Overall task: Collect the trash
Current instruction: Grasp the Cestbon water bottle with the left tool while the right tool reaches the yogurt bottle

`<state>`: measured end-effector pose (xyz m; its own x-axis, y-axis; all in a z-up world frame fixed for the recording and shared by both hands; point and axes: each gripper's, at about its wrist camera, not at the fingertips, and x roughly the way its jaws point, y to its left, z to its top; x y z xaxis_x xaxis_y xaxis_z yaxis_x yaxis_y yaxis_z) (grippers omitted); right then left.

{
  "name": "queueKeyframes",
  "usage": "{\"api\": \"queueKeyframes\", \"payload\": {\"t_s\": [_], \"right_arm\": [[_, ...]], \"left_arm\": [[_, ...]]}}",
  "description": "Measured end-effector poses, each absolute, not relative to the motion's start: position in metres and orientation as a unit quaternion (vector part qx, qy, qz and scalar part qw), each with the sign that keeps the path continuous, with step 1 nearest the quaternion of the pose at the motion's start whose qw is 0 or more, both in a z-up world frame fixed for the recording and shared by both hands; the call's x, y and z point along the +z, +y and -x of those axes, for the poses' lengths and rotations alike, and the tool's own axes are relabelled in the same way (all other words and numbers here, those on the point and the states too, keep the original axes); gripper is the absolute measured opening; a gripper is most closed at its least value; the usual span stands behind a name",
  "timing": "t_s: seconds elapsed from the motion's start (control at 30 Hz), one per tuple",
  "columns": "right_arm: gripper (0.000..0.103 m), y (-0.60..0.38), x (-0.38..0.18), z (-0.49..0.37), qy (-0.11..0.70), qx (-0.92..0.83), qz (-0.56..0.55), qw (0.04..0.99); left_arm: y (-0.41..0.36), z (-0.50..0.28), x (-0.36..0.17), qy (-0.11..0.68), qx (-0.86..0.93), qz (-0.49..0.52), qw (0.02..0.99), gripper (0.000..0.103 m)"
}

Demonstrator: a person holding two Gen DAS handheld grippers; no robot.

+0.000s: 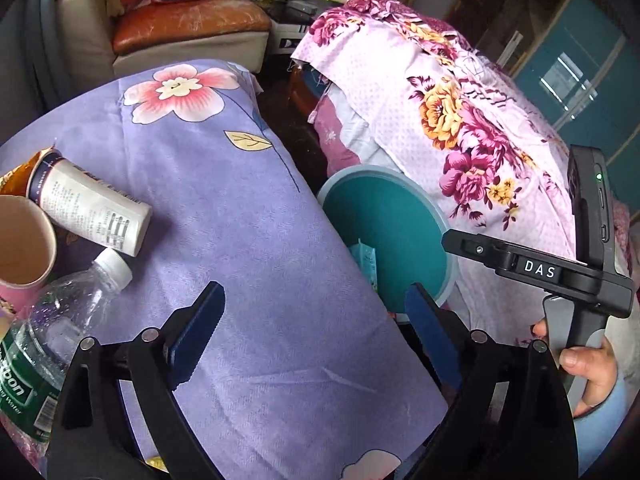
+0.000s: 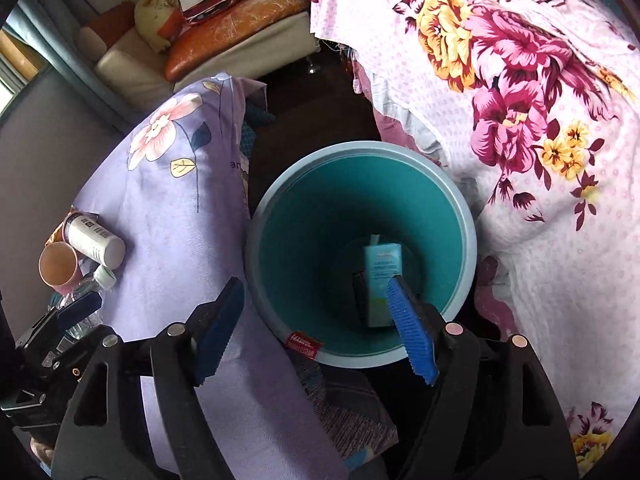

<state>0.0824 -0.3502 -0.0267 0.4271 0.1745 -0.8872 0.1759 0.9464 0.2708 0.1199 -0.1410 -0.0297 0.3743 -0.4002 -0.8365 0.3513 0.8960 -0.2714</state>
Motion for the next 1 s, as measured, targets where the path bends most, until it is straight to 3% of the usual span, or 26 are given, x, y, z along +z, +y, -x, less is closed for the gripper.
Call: {"api": "queueKeyframes", "payload": {"t_s": [0.5,0.73,1.0], "right_arm": [[0.078,-0.257,0.0,-0.062,0.547,0.073,-0.125,0.825],[0.082,-0.22,0.007,-0.057,0.551,0.103,-0.101,0.822],[0.082,-0.204,0.009,-0.056,0.552,0.118,-0.097,0.82]], "left_arm": [[-0.02,-0.09,0.012,0.48,-0.149,-0.04,0.864,0.092],[0.032,-0.091,0.006,0.492,-0.106,-0.083,0.86,0.092],[0.032,-0.096,-0.03,0.529,-0.111,-0.134,0.83,0.092]]}}
